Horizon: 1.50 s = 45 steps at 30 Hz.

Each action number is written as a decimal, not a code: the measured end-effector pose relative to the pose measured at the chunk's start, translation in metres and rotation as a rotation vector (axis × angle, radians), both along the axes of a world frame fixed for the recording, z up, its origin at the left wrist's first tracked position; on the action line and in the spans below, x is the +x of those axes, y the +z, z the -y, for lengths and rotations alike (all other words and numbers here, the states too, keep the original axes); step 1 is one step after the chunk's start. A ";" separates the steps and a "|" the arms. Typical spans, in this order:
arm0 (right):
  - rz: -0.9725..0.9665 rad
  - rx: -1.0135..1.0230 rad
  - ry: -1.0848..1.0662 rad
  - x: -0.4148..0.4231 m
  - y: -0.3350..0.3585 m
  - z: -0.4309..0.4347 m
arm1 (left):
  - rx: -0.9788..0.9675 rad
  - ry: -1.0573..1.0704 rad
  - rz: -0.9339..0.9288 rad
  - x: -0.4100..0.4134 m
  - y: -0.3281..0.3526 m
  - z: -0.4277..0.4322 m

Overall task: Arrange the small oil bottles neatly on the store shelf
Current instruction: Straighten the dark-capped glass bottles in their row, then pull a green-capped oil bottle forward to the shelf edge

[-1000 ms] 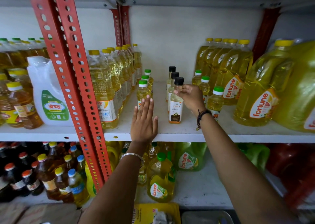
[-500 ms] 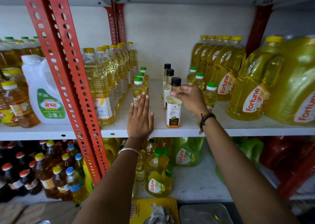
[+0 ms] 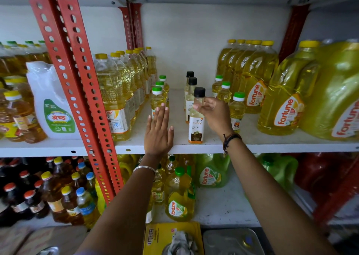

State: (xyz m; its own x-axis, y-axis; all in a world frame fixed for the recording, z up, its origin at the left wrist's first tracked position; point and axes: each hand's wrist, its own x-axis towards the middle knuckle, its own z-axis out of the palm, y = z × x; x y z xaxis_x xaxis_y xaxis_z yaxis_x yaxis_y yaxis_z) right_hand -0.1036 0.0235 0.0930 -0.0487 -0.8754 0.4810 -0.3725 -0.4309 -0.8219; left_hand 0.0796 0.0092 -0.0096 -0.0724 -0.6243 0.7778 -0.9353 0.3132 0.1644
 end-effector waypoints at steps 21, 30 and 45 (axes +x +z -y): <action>0.015 -0.072 0.017 0.107 -0.010 0.006 | -0.175 0.203 0.130 0.099 -0.002 -0.013; 0.012 0.057 0.104 0.123 -0.002 0.041 | -0.222 0.182 0.138 0.101 -0.006 -0.009; 0.043 0.050 -0.032 0.123 0.005 0.049 | -0.221 0.160 0.142 0.103 -0.007 -0.009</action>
State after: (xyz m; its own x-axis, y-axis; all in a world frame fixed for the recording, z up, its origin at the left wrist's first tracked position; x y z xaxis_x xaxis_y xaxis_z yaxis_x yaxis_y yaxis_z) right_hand 0.0197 -0.0251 0.0980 -0.0968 -0.8958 0.4337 -0.3496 -0.3774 -0.8575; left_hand 0.1826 0.0177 -0.0168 -0.1038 -0.4536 0.8851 -0.9845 0.1733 -0.0267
